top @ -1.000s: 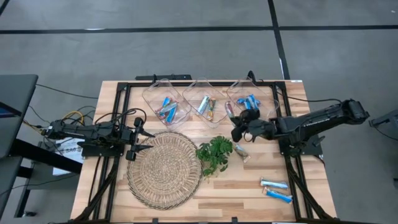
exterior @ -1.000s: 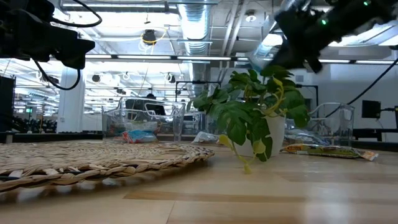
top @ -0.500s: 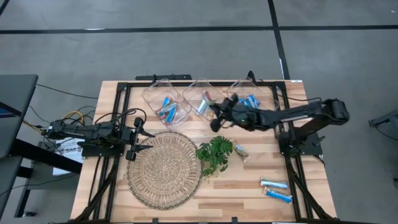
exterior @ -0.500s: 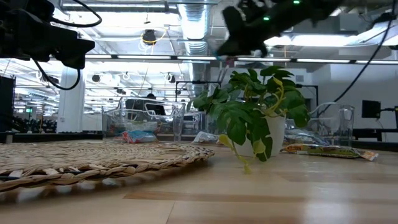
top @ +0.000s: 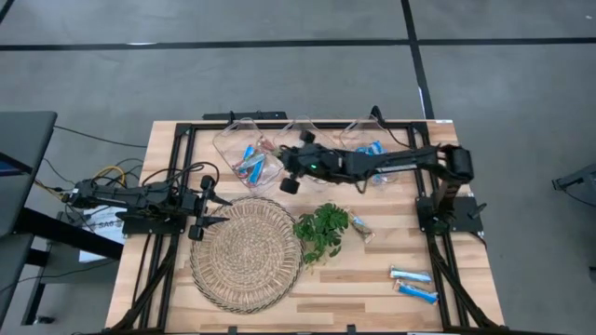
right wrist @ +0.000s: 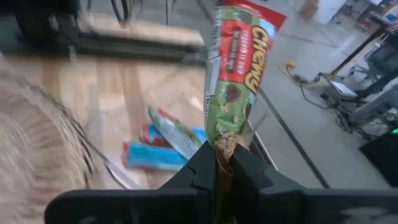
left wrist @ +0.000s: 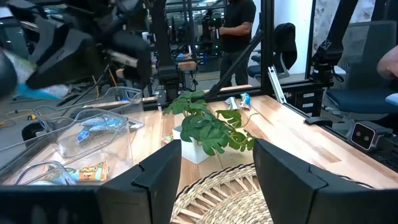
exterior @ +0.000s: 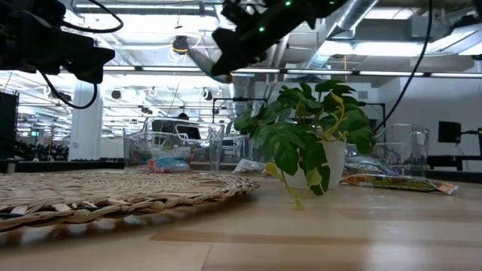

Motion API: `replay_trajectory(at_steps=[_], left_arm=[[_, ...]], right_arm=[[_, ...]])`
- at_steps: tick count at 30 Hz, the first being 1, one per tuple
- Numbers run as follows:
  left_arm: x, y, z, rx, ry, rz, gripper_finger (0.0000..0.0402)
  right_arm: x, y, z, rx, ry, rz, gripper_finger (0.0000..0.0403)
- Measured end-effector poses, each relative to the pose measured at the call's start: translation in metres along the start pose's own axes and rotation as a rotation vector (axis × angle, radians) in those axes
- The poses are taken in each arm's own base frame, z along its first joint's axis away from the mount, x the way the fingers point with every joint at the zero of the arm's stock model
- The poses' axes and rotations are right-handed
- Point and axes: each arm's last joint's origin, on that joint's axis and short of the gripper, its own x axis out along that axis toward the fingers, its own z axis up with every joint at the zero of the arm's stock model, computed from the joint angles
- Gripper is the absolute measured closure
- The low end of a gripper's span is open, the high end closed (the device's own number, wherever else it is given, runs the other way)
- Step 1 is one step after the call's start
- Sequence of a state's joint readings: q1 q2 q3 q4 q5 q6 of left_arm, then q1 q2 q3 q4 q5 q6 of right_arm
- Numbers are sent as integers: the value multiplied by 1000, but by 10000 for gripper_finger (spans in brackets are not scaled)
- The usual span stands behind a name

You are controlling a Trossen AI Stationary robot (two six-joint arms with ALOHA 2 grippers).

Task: Pick and place Granola Bars by type
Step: Put the red granola bar into the left transparent bin, then put the yellow granola bar into the middle transparent bin

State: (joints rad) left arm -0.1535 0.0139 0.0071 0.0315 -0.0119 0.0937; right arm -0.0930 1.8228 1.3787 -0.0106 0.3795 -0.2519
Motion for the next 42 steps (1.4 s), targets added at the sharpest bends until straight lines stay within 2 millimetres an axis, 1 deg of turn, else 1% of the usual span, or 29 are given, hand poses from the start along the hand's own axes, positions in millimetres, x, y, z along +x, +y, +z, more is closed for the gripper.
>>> replay_trajectory(at_steps=[3,4,6,7,9,14,15,17,19,23,28,31,35,42], left_arm=[[0,0,0,0,0,0,208],[0,0,0,0,0,0,208],[0,0,0,0,0,0,208],[0,0,0,0,0,0,208],[0,0,0,0,1,0,208],[0,0,0,0,0,0,208],[0,0,0,0,0,0,208],[0,0,0,0,1,0,208],[0,0,0,0,0,0,208],[0,0,0,0,0,1,208],[0,0,0,0,0,1,208],[0,0,0,0,0,1,208],[0,0,0,0,0,1,208],[0,0,0,0,0,1,208]], right_arm=[[15,-2,7,-58,41,0,382],[19,-2,6,-87,71,7,381],[30,-2,10,-126,75,16,381],[33,-3,8,-156,105,23,382],[43,-3,10,-200,106,23,384],[57,0,5,-308,148,36,386],[61,0,4,-311,145,35,386],[66,2,-5,-326,196,52,385],[72,4,-7,-323,201,65,384],[76,6,-9,-323,209,86,384],[75,10,-13,-321,229,133,386],[75,10,-14,-301,239,134,381],[75,9,-14,-304,248,103,355],[75,8,-13,-310,248,92,289]])
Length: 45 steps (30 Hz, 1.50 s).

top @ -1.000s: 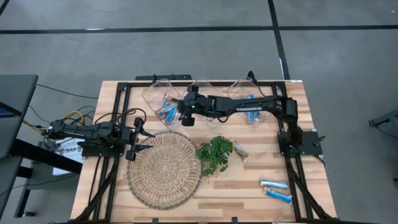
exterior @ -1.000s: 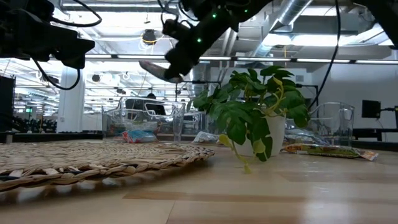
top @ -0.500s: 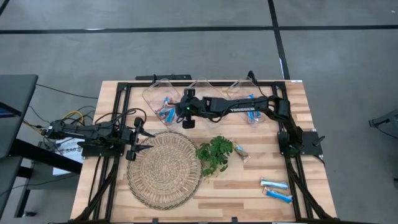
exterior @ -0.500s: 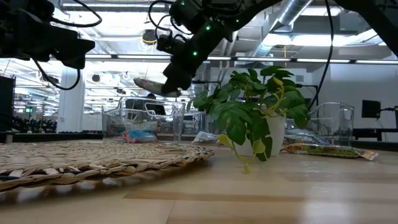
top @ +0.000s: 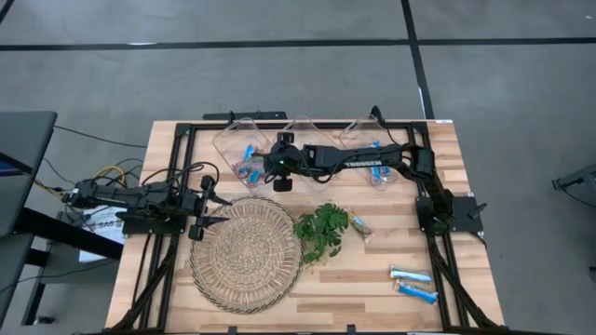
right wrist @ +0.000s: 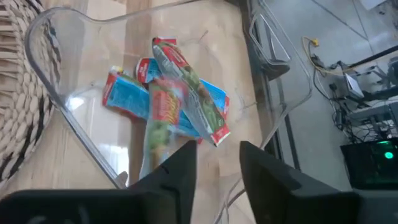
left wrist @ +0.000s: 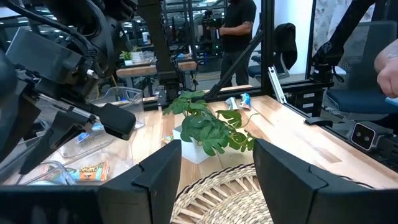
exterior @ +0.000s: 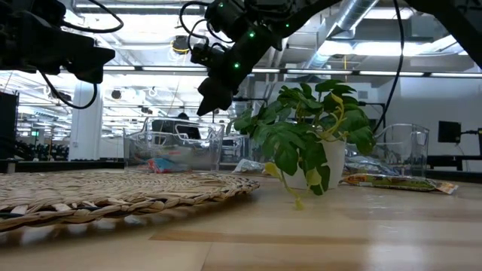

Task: Pick and place Granola Bars by type
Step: Put the yellow granola bar into the middle transparent bin

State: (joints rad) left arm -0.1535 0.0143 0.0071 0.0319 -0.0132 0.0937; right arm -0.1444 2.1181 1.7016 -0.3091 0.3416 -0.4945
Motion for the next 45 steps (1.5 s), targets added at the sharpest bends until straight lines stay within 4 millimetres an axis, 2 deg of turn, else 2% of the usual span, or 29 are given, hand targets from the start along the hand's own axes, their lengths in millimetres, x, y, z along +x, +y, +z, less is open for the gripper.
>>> replay_trajectory(at_steps=[5,10,14,20,27,34,40,45], left_arm=[[0,0,0,0,0,0,208],[0,0,0,0,0,0,208],[0,0,0,0,-1,1,208],[0,0,0,0,-1,0,208],[0,0,0,0,-1,-1,208],[0,0,0,0,-1,-1,208],[0,0,0,0,-1,-1,208],[0,0,0,0,-1,-1,208]], right_arm=[[-1,2,1,-2,-6,1,247],[-10,4,9,-12,-41,-3,225],[-36,1,18,36,-73,6,220],[-88,11,12,125,-64,121,224],[-149,36,-28,309,94,218,231],[-198,55,-73,518,254,294,234],[-224,66,-99,648,395,367,235],[-229,74,-120,702,509,339,240]])
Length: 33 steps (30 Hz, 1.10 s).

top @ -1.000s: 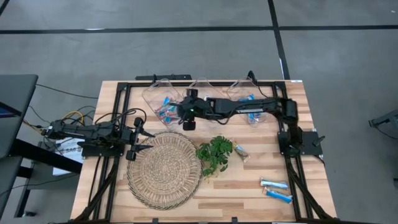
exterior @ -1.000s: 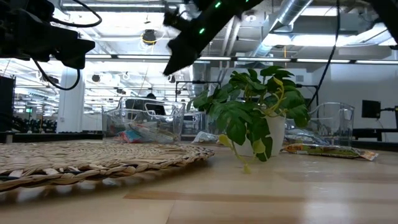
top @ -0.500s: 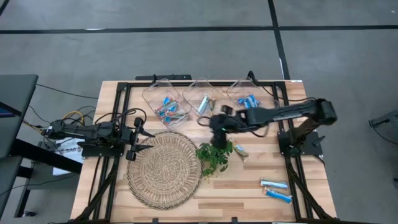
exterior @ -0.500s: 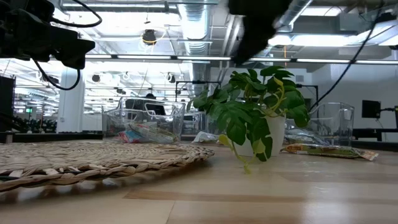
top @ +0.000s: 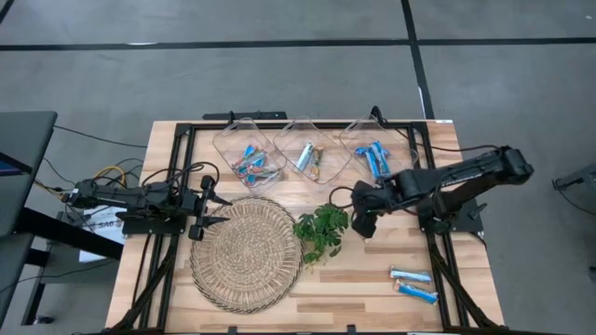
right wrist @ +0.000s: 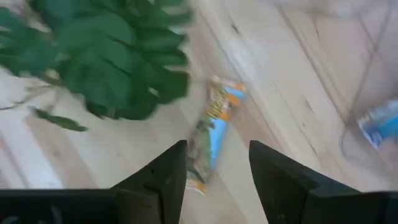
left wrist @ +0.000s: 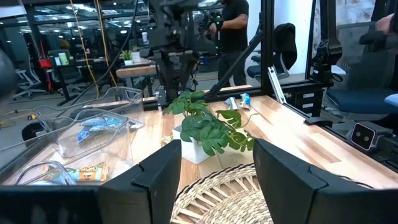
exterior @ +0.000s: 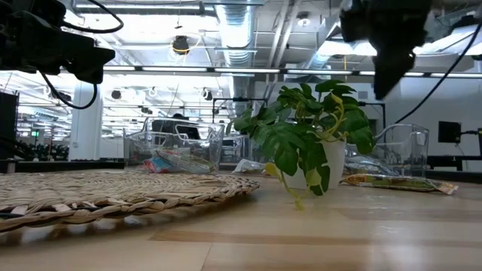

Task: Pick and place Granola Bars by type
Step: Put the yellow granola bar into the middle transparent bin

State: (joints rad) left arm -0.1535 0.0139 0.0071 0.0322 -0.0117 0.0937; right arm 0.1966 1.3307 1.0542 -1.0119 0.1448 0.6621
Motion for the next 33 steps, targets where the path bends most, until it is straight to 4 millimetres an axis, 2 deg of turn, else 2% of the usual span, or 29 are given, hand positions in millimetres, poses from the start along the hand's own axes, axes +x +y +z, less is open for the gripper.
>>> replay_trajectory(at_steps=[7,13,18,24,33], left_arm=[[0,0,0,0,0,0,208],[0,0,0,0,0,0,208],[0,0,0,0,0,0,208],[0,0,0,0,1,0,208],[0,0,0,0,0,1,208]], right_arm=[[28,-14,-18,94,63,-74,243],[52,-14,-25,109,34,-35,236],[59,-11,-29,101,33,26,206],[73,-10,-36,127,57,5,161],[96,-3,-34,104,83,-13,154]])
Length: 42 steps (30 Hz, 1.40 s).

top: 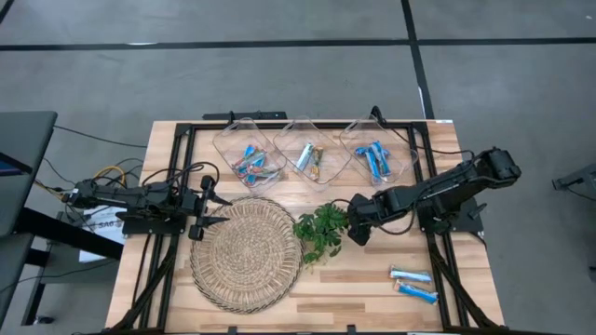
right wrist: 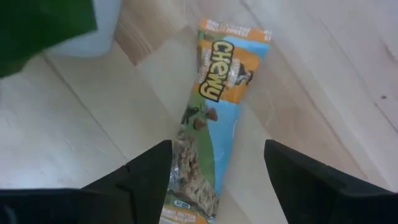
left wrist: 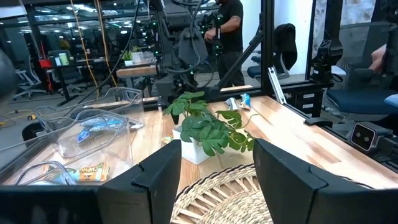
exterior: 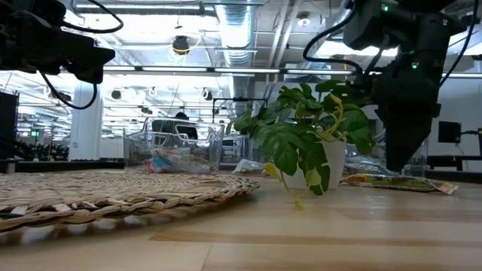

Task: Pick and place Granola Bars by type
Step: Put the yellow granola bar into the middle transparent bin

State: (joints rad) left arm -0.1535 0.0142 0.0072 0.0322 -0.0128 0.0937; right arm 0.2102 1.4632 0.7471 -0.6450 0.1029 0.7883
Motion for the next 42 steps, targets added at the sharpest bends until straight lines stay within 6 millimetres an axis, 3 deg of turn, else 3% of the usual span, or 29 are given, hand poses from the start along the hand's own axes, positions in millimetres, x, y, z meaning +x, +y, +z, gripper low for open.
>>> replay_trajectory(at_steps=[12,18,26,32,37,42], left_arm=[[0,0,0,0,0,0,208],[0,0,0,0,0,0,208],[0,0,0,0,0,1,208],[0,0,0,0,0,1,208],[0,0,0,0,0,1,208],[0,0,0,0,0,1,208]], right_arm=[[21,8,-1,-24,29,-24,154],[22,8,-1,-25,8,-46,158],[30,2,-9,17,-17,-37,245],[20,1,-11,22,-45,-16,300],[7,-2,-10,28,-100,-17,307],[-11,-9,-4,51,-269,-71,307]])
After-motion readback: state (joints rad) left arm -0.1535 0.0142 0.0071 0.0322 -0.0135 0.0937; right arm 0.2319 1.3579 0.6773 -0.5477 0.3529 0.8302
